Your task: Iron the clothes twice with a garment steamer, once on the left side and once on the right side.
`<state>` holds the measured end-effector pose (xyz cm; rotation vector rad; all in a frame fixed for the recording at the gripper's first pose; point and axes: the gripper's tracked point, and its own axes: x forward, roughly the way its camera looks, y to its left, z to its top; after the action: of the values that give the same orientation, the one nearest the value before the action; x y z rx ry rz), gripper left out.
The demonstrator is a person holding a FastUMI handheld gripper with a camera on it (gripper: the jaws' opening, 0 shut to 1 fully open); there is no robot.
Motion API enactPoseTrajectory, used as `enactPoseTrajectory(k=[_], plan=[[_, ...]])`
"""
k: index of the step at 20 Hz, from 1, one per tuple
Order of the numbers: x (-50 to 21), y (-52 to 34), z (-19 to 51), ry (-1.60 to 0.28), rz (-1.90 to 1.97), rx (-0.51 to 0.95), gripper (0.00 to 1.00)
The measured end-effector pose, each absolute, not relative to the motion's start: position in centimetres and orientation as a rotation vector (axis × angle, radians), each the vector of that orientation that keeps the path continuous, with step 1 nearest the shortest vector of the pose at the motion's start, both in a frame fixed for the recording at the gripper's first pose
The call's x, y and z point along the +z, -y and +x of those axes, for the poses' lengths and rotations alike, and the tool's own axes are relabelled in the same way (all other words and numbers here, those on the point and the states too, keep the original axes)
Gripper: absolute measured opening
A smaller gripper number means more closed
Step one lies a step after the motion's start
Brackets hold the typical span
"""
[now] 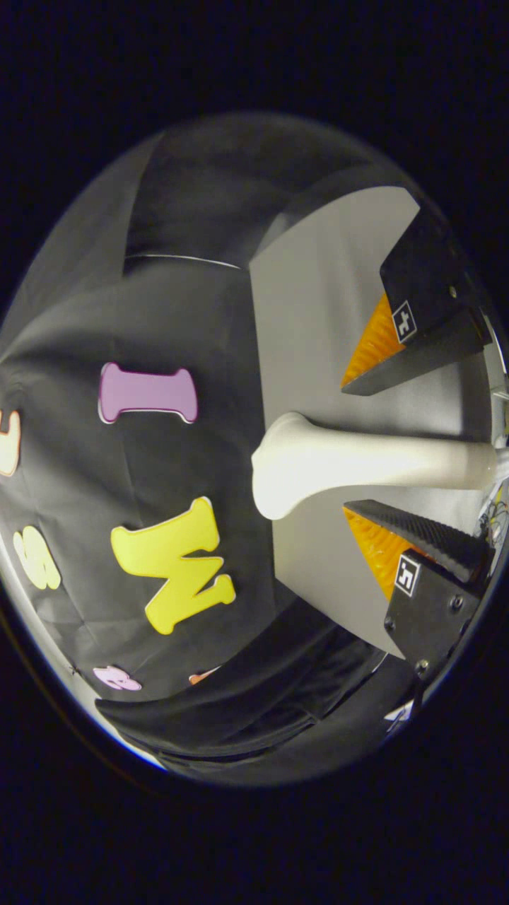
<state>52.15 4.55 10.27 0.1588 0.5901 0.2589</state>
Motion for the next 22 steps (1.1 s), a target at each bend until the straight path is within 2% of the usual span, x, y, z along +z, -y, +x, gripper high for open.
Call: enactPoseTrajectory(k=[3, 5, 8, 10, 14, 22], plan=[[8.5, -5.6, 52.1, -0.686, 0.226, 0.297, 0.87], [8.6, -5.4, 52.1, -0.693, 0.246, 0.285, 0.76], [8.8, -5.6, 51.8, -0.709, 0.267, 0.283, 0.54], [8.7, -5.5, 52.0, -0.71, 0.252, 0.277, 0.45], [9.3, -5.1, 52.2, -0.677, 0.267, 0.238, 0.39], [12.7, -4.6, 49.6, -0.537, 0.236, 0.247, 0.3]])
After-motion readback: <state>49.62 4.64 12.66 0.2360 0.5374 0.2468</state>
